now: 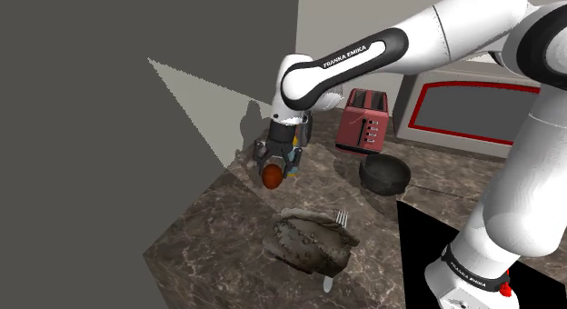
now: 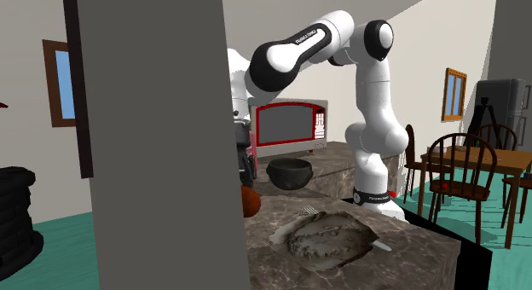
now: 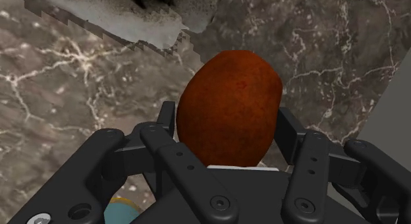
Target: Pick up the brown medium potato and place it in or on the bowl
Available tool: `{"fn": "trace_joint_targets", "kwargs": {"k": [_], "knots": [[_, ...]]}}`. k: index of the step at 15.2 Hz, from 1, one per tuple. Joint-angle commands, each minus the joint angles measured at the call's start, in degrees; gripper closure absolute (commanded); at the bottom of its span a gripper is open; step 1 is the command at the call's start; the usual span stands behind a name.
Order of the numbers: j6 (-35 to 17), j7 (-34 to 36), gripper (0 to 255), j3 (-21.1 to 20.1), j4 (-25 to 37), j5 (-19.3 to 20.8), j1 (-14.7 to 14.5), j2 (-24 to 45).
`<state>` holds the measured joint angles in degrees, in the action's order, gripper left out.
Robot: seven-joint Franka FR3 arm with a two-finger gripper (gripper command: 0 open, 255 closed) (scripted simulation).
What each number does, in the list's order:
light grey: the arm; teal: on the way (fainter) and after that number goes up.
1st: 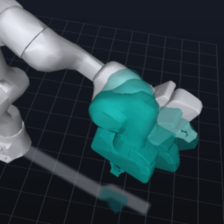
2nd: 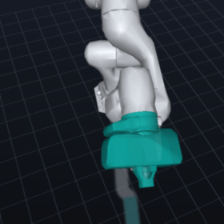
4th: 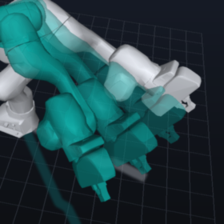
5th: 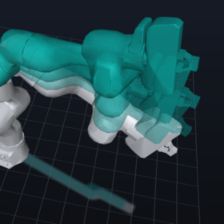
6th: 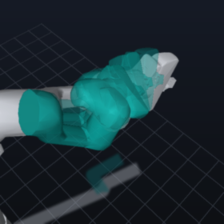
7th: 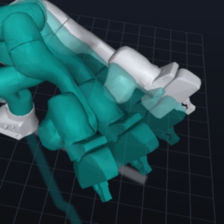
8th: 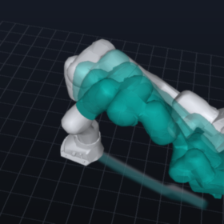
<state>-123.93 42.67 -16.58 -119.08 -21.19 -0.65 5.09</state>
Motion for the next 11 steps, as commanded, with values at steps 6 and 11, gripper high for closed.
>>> {"fn": "trace_joint_targets", "kwargs": {"k": [6,11], "knots": [[5.1,1.4,255,0.2,2.9,0.4,0.3,-2.3],[8.6,2.4,255,0.3,5.3,0.6,0.4,-3.6]]}}
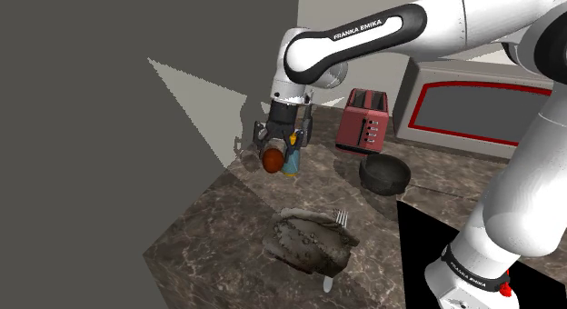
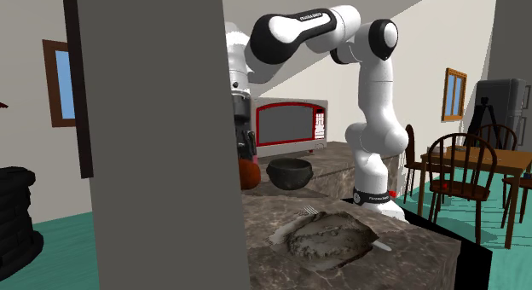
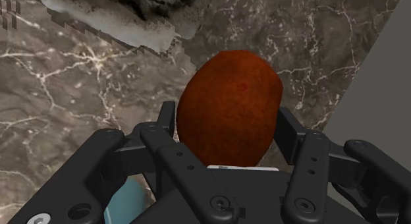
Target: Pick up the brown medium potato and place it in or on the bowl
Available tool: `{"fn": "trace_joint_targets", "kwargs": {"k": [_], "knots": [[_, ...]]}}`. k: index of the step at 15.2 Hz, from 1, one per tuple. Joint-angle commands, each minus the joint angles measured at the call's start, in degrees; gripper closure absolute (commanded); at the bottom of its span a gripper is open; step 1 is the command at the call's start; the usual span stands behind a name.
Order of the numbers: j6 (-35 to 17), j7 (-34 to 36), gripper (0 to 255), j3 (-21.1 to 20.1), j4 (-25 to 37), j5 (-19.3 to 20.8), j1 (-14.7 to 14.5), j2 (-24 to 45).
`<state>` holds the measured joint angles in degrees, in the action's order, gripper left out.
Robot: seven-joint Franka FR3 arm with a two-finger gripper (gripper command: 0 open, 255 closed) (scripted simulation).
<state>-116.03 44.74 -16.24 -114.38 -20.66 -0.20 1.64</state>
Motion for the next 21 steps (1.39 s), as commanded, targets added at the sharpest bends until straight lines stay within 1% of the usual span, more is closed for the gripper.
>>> {"fn": "trace_joint_targets", "kwargs": {"k": [1,8,12,15,21], "knots": [[1.4,0.5,255,0.0,1.1,0.1,0.0,-0.4],[6.0,1.8,255,0.2,4.8,0.5,0.2,-1.5],[7.0,-3.1,255,2.5,-3.0,-1.3,2.2,-8.8],[8.3,-6.6,255,4.5,-8.1,-1.9,3.5,-13.9],[11.6,-13.3,255,9.4,-16.5,-1.2,6.0,-23.2]]}}
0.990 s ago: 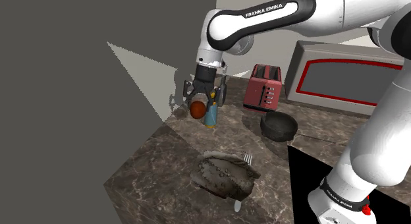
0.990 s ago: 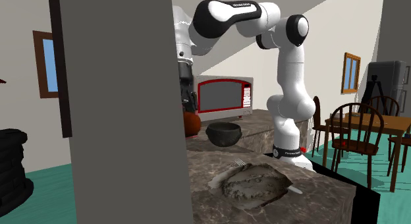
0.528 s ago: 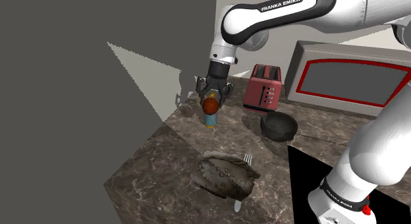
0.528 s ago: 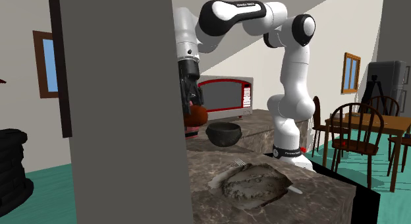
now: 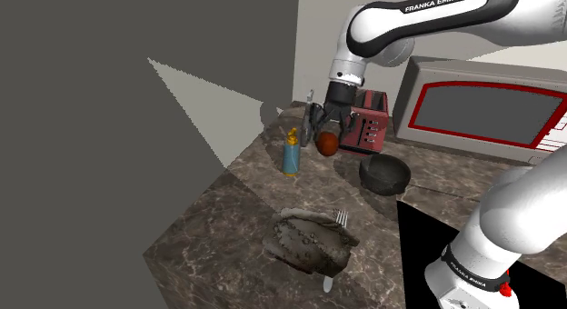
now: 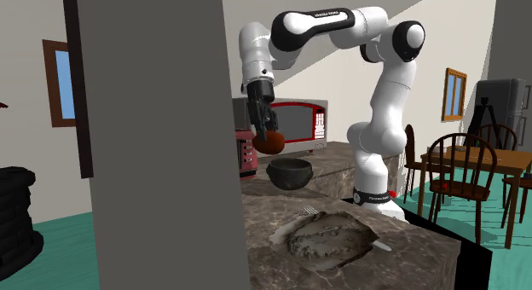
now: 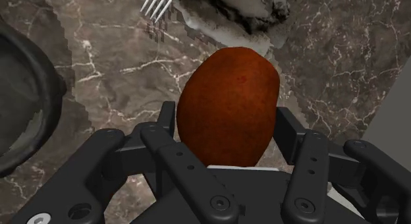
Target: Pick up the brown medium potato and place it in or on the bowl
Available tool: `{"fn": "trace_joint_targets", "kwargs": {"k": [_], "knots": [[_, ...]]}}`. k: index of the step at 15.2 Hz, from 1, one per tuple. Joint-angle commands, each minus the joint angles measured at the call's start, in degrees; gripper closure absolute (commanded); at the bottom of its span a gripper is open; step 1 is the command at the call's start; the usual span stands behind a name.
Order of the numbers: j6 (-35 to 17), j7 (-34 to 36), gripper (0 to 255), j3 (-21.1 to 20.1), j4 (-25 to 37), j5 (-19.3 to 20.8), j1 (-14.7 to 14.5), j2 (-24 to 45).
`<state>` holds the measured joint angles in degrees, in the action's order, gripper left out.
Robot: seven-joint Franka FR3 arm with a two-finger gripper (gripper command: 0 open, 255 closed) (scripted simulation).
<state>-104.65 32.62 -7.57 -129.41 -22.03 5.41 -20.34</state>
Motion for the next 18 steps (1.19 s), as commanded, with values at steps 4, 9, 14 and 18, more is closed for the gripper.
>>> {"fn": "trace_joint_targets", "kwargs": {"k": [4,9,14,18], "knots": [[2.8,-5.5,255,4.4,-5.9,2.0,2.4,-6.7],[6.5,-10.9,255,9.3,-9.9,5.5,5.4,-12.5],[10.1,-16.6,255,14.6,-12.2,10.0,8.8,-16.8],[8.9,-18.9,255,16.2,-14.7,11.5,9.9,-17.6]]}}
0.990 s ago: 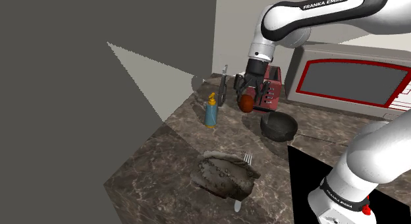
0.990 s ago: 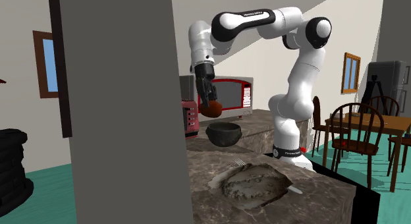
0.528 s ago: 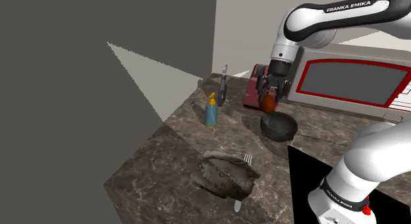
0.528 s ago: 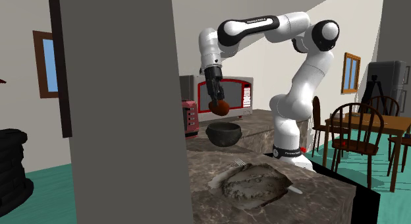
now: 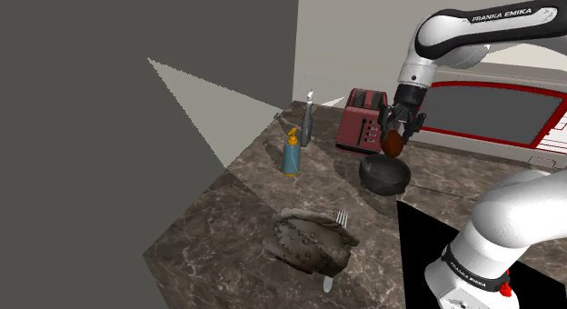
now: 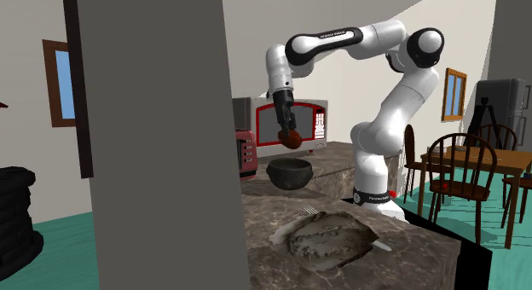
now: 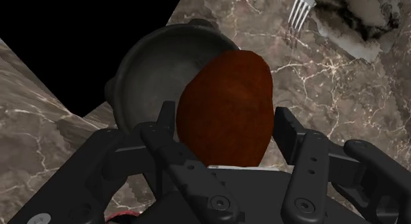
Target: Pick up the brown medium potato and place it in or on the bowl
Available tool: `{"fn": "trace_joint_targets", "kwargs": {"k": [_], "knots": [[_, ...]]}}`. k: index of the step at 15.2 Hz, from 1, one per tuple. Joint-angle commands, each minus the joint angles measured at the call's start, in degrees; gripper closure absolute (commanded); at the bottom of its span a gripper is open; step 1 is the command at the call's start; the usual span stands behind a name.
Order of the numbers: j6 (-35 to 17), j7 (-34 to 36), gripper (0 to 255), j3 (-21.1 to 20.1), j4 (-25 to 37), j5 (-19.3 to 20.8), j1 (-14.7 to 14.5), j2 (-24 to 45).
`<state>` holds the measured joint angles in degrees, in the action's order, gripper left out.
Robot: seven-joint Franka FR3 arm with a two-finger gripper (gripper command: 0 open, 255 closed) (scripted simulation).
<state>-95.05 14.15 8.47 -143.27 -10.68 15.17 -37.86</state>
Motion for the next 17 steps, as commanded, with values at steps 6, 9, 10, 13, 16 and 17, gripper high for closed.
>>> {"fn": "trace_joint_targets", "kwargs": {"k": [6,9,10,13,16,17], "knots": [[-5.4,-1.6,255,0.4,-4.9,0.1,0.2,0.7],[-7.9,-2.2,255,0.5,-6.8,0.0,0.2,1.4],[-8.7,-2.4,255,0.5,-7.4,0.0,0.2,1.6],[-9.9,-2.7,255,0.6,-8.3,-0.1,0.2,2.0],[-9.9,-2.7,255,0.6,-8.3,-0.1,0.2,2.0],[-9.9,-2.7,255,0.6,-8.3,-0.1,0.2,2.0]]}}
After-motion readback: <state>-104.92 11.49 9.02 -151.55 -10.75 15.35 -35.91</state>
